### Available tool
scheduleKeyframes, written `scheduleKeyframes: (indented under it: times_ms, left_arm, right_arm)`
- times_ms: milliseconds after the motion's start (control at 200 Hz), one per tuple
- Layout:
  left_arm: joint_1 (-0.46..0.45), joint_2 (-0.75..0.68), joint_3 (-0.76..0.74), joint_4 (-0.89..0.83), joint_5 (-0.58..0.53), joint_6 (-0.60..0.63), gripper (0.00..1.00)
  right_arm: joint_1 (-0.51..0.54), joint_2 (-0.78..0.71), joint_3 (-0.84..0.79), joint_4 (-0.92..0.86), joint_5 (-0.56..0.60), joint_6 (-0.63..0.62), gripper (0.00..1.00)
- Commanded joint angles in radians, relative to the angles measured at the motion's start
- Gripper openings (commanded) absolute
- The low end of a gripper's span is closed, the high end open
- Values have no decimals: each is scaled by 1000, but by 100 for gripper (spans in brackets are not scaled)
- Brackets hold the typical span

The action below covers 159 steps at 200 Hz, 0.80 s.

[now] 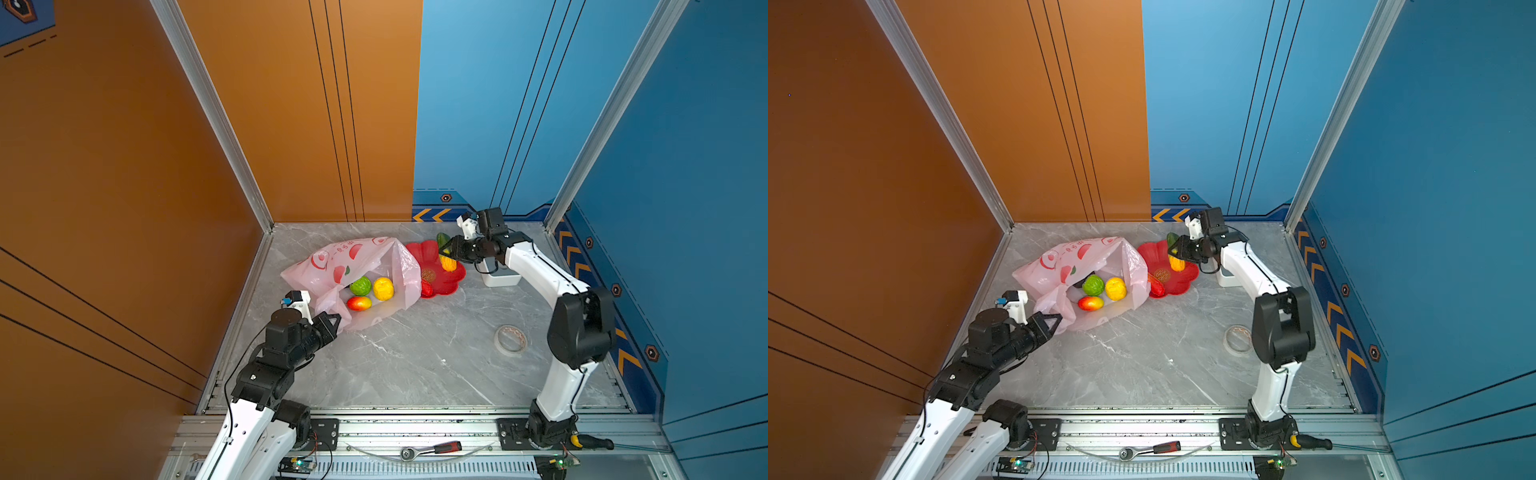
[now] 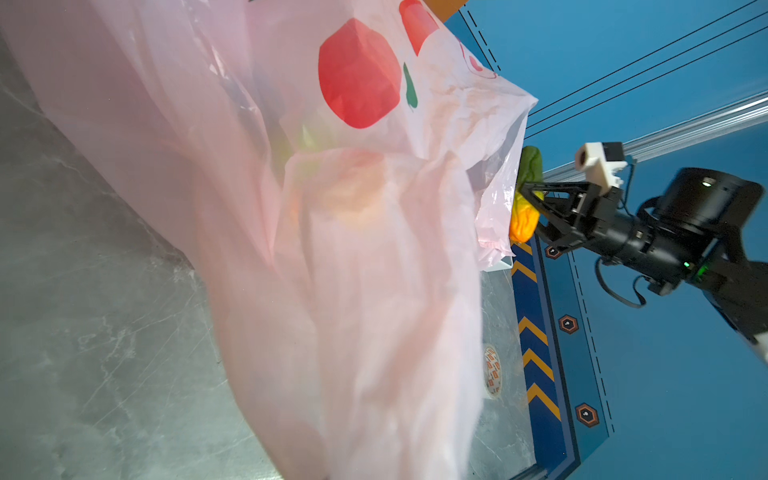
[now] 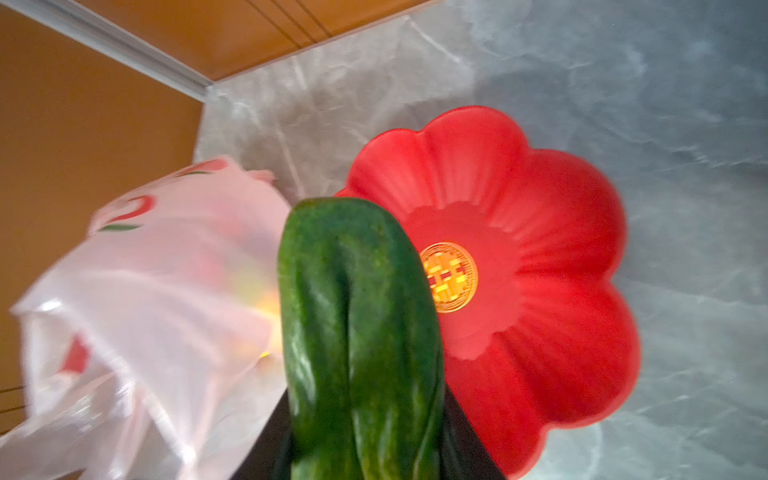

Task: Place the fruits into the plastic bag
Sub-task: 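Carry the green-yellow fruit into the bag mouth held by the left gripper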

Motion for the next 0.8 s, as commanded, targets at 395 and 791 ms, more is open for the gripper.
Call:
scheduleKeyframes:
  times_ms: [395, 791]
  left_arm:
    - [6, -26, -12, 96, 57, -35, 0]
    - [5, -50, -35, 110, 85, -33, 0]
  right_arm:
    - [448, -143, -186, 205, -141, 299, 36]
    - [507, 181, 16, 442, -93, 639, 35]
